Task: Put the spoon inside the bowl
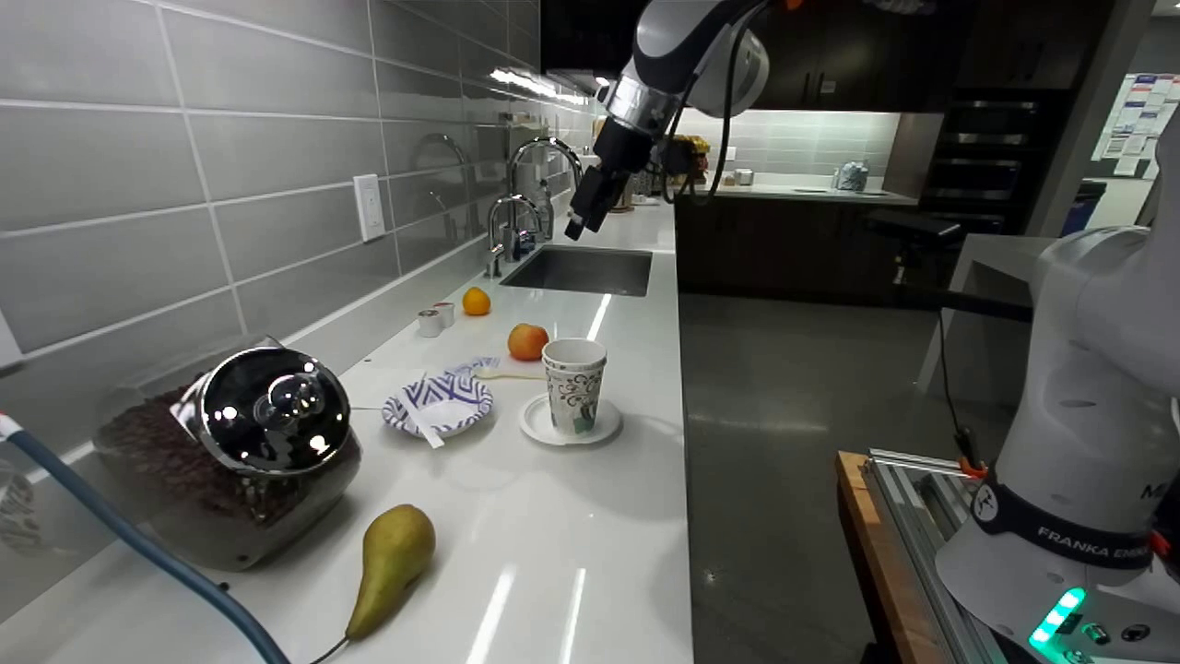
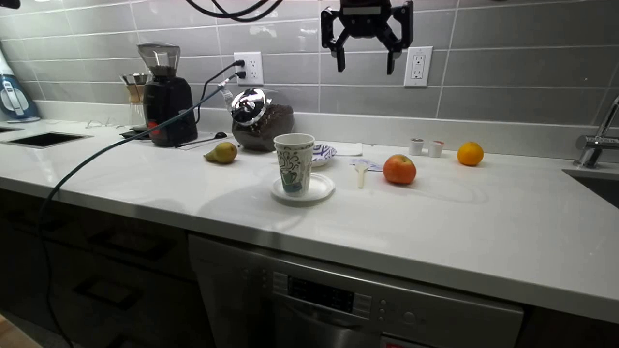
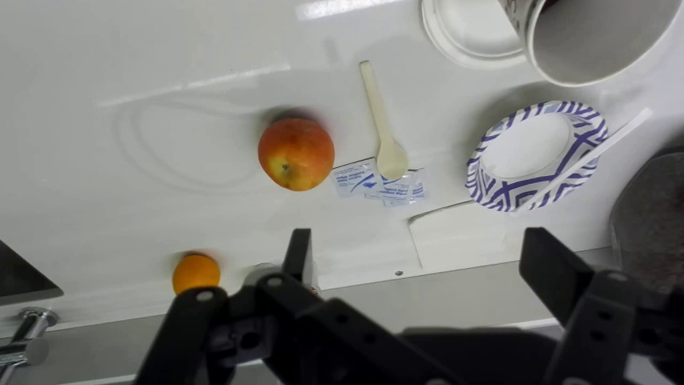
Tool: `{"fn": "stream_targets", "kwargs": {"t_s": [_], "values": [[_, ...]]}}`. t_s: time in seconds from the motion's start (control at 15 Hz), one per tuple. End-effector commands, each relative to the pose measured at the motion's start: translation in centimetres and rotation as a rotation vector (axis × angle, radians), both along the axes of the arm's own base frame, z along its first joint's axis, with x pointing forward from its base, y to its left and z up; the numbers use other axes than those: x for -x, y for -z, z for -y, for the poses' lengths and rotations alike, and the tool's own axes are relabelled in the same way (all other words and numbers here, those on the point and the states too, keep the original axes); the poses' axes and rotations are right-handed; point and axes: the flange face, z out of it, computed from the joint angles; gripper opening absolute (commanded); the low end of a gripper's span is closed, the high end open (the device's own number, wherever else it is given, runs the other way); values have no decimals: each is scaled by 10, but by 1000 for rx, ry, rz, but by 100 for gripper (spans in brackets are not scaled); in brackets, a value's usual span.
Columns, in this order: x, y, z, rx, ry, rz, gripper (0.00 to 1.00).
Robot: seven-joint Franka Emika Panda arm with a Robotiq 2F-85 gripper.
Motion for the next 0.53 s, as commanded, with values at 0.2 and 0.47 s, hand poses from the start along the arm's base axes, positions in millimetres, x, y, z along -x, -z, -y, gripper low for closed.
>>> {"fn": "stream_targets", "kwargs": {"t_s": [0.2, 0.47], "values": [[-44, 29, 2, -41, -248, 61, 100], [-67, 58, 16, -40, -284, 88, 100]]}}
